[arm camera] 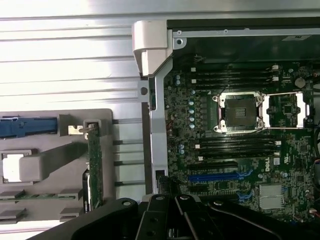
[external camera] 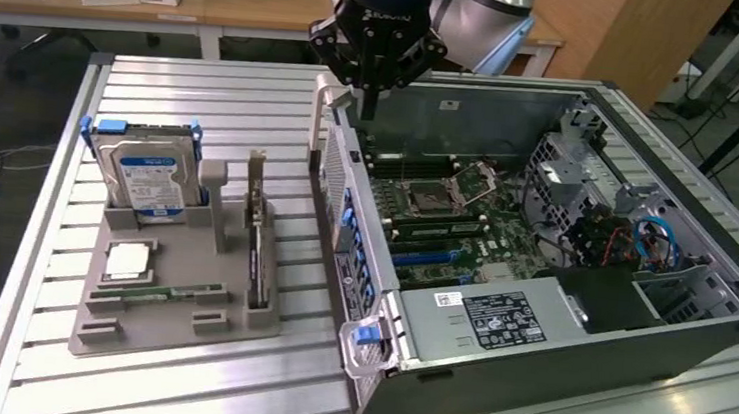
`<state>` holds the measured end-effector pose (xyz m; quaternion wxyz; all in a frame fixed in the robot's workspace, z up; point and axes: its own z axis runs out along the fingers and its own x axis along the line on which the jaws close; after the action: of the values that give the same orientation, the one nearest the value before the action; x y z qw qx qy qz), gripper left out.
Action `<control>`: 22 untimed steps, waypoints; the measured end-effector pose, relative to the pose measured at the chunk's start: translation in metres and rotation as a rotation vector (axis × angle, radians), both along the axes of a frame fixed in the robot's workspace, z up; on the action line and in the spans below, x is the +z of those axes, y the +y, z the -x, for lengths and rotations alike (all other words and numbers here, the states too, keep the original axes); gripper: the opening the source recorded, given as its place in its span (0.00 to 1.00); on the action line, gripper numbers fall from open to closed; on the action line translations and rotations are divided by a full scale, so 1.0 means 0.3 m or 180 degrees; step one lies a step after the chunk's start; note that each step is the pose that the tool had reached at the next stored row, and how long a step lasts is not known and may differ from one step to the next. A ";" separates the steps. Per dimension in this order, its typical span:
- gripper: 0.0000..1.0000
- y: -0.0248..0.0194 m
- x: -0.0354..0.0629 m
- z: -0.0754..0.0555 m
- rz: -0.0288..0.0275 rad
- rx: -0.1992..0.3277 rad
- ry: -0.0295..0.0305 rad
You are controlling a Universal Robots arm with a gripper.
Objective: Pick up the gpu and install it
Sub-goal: 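Reach for the gpu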
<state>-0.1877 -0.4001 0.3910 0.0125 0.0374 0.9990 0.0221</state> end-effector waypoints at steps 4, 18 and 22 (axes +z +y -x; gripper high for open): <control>0.11 -0.001 -0.001 0.018 0.0000 0.0000 0.0000; 0.11 -0.003 -0.003 0.076 0.0000 0.0000 0.0000; 0.11 -0.004 -0.004 0.093 0.0000 0.0000 0.0000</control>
<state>-0.2155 -0.4014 0.3899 0.0125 0.0374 0.9990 0.0221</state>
